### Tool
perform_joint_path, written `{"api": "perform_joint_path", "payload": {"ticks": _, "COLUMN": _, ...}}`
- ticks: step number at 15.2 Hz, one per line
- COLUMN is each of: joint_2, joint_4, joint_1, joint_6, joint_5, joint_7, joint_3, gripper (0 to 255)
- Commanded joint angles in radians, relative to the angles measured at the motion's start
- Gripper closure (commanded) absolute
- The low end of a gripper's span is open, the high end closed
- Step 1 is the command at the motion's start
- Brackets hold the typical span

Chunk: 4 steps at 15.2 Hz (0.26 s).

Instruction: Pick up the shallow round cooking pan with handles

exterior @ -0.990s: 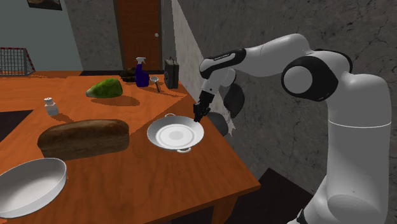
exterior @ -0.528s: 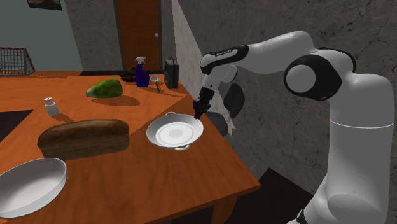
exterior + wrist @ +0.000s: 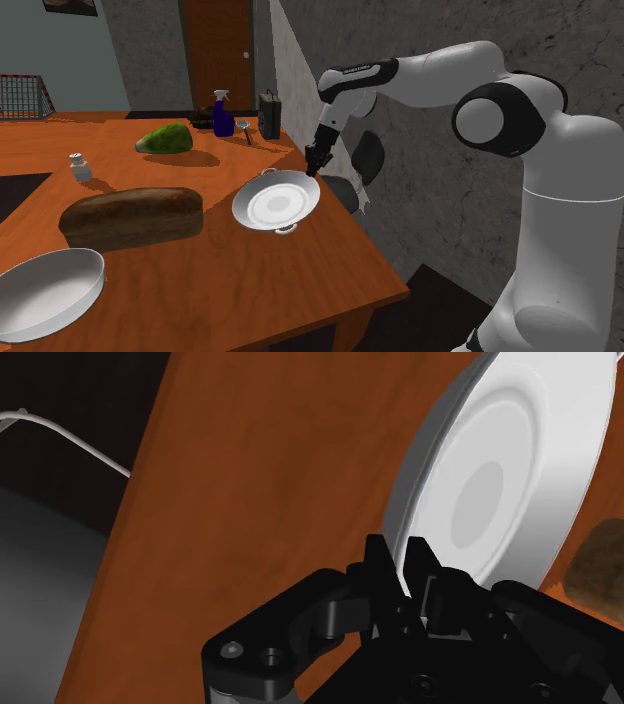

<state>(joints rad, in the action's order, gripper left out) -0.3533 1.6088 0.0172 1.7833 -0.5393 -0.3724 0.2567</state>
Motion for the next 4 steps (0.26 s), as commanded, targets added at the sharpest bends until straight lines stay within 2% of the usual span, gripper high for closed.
{"api": "perform_joint_path", "payload": {"ticks": 1, "joint_2": 0.01, "joint_4": -0.014, "joint_1": -0.001, "joint_6": -0.021, "joint_5": 0.005, "joint_7": 0.01, "joint_3": 0.002, "gripper": 255}}
{"api": "perform_joint_path", "payload": {"ticks": 4, "joint_2": 0.013, "joint_4": -0.025, "joint_1": -0.001, "joint_6": -0.033, "joint_5": 0.007, "joint_7": 0.016, "joint_3": 0.002, "gripper": 255}}
